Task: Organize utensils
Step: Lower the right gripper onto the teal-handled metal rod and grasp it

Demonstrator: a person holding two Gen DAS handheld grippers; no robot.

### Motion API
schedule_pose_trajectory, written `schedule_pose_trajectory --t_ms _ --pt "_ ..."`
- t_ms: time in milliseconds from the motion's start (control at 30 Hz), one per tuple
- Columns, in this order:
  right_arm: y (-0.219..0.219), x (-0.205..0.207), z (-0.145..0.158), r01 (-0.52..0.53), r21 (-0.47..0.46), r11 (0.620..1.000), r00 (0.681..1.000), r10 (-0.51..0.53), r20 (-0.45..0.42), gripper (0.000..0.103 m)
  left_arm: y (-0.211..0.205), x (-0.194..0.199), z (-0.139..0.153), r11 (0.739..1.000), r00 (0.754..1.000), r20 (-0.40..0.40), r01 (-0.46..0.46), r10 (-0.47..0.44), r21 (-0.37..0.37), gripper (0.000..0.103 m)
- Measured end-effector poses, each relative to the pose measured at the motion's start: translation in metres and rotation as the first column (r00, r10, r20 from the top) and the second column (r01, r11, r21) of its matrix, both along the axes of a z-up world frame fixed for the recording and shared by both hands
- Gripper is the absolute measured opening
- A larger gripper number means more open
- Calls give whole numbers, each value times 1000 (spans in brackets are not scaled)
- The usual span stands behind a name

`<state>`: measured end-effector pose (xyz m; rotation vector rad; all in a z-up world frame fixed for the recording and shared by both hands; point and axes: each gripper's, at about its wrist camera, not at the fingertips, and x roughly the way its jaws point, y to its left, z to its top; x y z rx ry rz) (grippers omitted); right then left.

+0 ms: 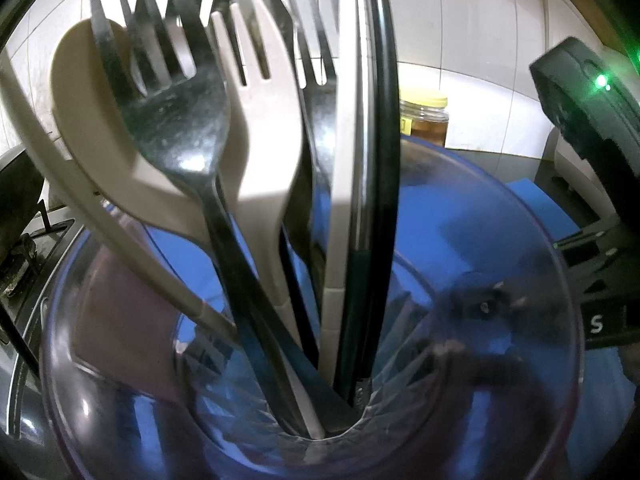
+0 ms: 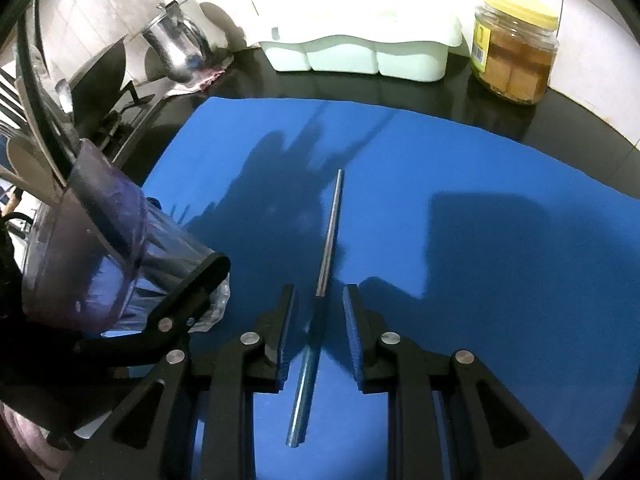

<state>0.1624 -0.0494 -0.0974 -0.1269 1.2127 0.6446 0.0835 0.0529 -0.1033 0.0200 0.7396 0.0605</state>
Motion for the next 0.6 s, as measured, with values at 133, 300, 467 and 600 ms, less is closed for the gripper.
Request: schedule_pose_trajectory --t_ms 133,300,467,600 --pt "4 -3 -6 -25 -40 999 1000 25 3 25 0 0 0 1000 1000 0 -1 1 0 80" --pt "6 -7 -5 -46 -64 997 999 48 25 24 0 1 0 1000 1000 0 0 0 0 80" --pt "9 -15 -6 -83 -127 988 994 91 60 11 0 1 0 1000 1000 0 -1 1 0 80" --pt "3 -13 -6 -78 -145 986 996 84 41 9 0 1 0 1000 1000 0 0 0 0 80"
